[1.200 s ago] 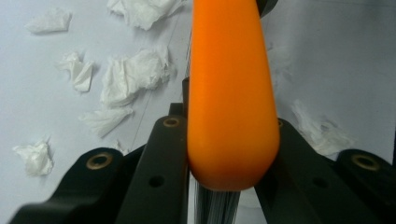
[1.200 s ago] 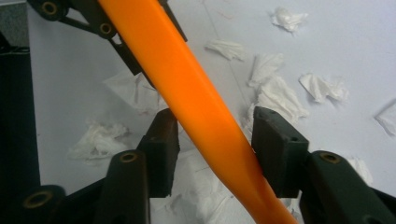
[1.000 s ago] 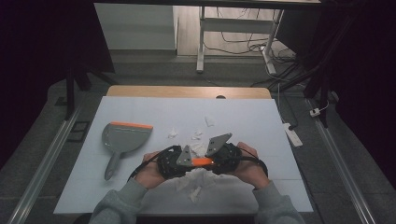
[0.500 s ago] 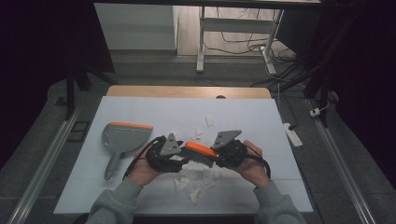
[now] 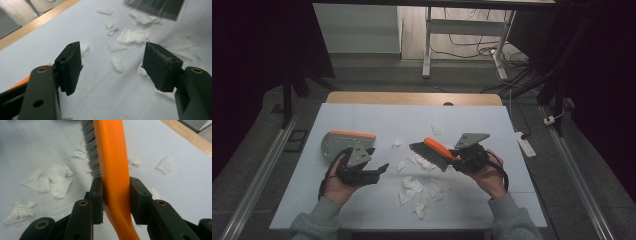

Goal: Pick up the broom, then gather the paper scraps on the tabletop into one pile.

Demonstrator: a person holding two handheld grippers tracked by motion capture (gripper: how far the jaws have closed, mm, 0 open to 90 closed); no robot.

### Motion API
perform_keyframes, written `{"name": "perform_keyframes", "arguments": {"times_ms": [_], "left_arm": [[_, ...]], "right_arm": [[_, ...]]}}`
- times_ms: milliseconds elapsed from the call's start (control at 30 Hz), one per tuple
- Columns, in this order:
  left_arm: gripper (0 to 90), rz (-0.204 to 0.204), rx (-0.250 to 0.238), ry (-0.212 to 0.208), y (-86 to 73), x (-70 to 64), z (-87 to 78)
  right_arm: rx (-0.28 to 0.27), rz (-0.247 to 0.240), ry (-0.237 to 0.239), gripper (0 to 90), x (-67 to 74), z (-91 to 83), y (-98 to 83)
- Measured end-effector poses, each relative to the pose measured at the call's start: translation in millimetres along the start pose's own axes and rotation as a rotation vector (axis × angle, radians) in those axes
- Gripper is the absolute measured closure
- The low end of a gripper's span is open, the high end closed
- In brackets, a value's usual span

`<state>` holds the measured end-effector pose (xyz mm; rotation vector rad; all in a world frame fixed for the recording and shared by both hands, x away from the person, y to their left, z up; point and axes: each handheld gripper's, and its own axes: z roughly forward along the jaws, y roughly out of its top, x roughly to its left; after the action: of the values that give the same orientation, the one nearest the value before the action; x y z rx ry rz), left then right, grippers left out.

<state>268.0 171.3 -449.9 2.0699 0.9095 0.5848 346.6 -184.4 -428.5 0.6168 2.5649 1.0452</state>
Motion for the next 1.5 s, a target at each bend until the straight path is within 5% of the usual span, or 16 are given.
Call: {"name": "perform_keyframes", "arguments": {"times_ms": [367,567,1000,1500], "left_arm": [[32.9,-0.084,0.006,0.043,-39.7,22.5,-13.8],[33.5,-0.116,0.021,0.050,-55.6,30.9,-15.9],[34.4,-0.155,0.012,0.055,-68.3,43.1,-21.9],[34.1,-0.147,0.031,0.062,-69.9,43.6,-16.4]], "right_arm": [[-0.080,0.101,-0.039,68.4,-19.3,-9.8,-10.3],[-0.086,0.115,-0.061,68.5,-23.3,-10.1,-12.6],[-0.074,0.125,-0.113,68.4,-28.4,-7.5,-14.9],[-0.060,0.121,-0.159,68.4,-39.9,-4.2,-13.7]]}}
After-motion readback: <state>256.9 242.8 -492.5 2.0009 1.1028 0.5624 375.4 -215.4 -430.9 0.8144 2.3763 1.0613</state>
